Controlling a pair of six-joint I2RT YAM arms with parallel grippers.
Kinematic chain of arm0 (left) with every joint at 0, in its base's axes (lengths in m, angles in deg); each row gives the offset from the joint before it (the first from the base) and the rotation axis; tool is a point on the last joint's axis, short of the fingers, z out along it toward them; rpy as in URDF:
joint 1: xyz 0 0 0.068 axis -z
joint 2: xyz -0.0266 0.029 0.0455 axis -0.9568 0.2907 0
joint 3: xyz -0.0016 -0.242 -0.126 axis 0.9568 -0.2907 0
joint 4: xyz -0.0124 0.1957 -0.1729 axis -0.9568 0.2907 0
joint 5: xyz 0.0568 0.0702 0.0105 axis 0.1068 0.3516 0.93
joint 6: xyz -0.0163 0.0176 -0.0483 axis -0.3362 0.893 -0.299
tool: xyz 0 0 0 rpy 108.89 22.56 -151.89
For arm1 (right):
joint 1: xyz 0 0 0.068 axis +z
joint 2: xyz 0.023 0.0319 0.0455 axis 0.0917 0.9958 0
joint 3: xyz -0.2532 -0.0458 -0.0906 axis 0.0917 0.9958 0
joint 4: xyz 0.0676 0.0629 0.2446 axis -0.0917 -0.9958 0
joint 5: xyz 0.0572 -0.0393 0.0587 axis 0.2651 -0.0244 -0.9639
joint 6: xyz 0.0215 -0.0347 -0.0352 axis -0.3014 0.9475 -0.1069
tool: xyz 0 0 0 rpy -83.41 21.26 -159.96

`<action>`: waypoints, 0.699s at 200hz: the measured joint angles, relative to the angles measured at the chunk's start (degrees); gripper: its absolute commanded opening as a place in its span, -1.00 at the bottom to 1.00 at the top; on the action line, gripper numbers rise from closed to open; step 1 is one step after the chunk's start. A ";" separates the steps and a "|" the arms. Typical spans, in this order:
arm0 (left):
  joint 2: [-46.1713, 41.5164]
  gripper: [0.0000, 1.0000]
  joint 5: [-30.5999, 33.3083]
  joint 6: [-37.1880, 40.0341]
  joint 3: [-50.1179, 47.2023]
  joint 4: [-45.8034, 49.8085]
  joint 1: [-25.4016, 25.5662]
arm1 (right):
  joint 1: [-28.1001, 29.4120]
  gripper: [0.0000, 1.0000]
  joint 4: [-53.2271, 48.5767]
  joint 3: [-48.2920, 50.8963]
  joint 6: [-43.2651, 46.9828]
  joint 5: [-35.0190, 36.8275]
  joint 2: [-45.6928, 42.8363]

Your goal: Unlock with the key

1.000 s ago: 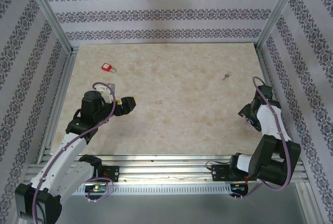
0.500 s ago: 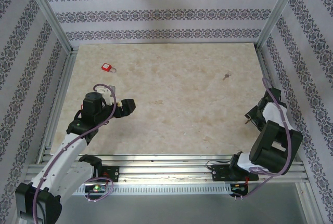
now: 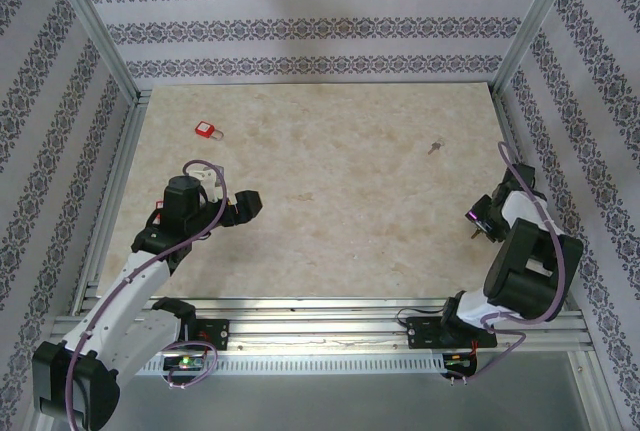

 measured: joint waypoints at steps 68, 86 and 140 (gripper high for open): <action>0.02 0.99 0.00 0.00 0.00 0.00 0.00 | 0.37 -0.27 0.46 -1.53 -1.18 0.15 4.17; 0.02 0.99 0.00 0.00 0.00 0.00 0.00 | 0.37 -0.31 0.39 -1.99 -1.40 0.39 4.74; 0.02 0.99 0.00 0.00 0.00 0.02 0.00 | 0.37 -0.60 0.09 -2.99 -2.21 0.74 6.47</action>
